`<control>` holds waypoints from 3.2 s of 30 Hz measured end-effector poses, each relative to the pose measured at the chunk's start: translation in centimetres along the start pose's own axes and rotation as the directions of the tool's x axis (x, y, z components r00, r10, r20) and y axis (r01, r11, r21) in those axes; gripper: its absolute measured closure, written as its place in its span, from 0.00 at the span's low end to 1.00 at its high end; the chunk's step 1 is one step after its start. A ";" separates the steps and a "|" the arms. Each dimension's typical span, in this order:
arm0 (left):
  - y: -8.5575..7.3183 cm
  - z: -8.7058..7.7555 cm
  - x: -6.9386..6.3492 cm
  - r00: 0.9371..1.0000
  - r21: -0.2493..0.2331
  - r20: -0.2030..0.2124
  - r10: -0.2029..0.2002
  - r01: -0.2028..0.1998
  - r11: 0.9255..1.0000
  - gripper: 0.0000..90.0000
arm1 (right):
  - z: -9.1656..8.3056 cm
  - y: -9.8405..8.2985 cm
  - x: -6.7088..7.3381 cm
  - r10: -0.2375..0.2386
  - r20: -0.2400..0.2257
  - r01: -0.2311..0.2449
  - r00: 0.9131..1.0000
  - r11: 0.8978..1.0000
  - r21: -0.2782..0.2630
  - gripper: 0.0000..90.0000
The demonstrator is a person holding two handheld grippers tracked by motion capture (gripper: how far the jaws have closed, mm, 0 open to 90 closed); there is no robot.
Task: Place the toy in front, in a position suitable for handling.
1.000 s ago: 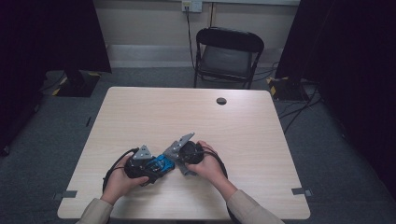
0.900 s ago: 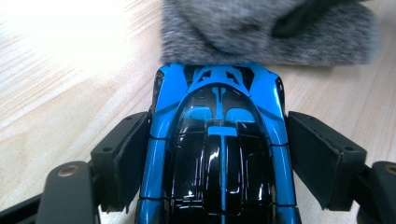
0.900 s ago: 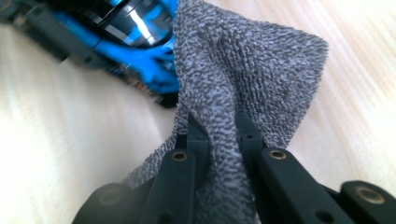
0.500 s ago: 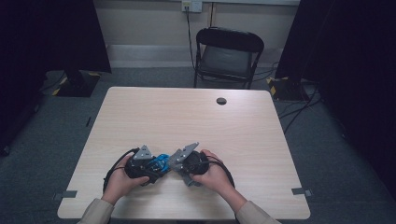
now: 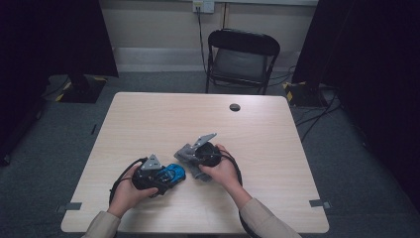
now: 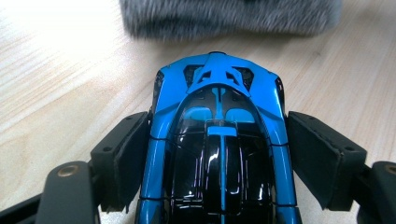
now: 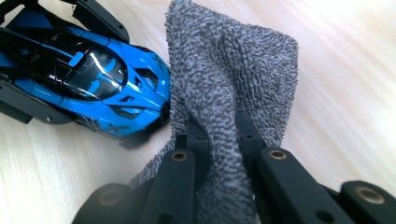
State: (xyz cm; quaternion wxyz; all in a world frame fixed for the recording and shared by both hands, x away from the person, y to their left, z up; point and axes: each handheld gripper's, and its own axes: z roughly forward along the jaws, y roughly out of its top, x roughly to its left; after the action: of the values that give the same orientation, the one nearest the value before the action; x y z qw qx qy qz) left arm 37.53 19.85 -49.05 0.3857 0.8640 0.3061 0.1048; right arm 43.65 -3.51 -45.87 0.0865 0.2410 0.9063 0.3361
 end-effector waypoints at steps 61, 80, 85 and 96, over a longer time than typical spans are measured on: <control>0.8 1.1 -0.1 1.000 0.019 -0.011 0.008 -0.007 1.000 0.18 | -5.1 -7.2 -0.7 0.047 -0.012 -0.047 0.999 0.999 0.007 0.89; 3.9 4.5 -0.3 0.999 0.028 -0.027 0.024 -0.024 0.999 0.26 | -5.6 -7.6 -1.5 0.049 0.002 -0.049 0.999 0.999 0.005 0.89; 4.9 5.6 -0.5 0.999 0.026 -0.035 0.029 -0.029 0.999 0.26 | -6.2 -8.3 -2.0 0.064 0.010 -0.064 0.998 0.998 0.002 0.89; 6.2 6.2 -0.2 1.000 0.006 -0.016 -0.013 0.013 1.000 0.26 | -6.9 -9.2 -2.6 0.078 0.021 -0.078 0.997 0.997 -0.004 0.89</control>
State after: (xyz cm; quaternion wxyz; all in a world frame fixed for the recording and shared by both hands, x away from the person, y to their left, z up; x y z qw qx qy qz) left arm 42.72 12.80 -48.72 0.3814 0.8624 0.3149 0.1082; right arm 40.27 -14.76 -46.63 0.0832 0.2796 0.8947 0.3382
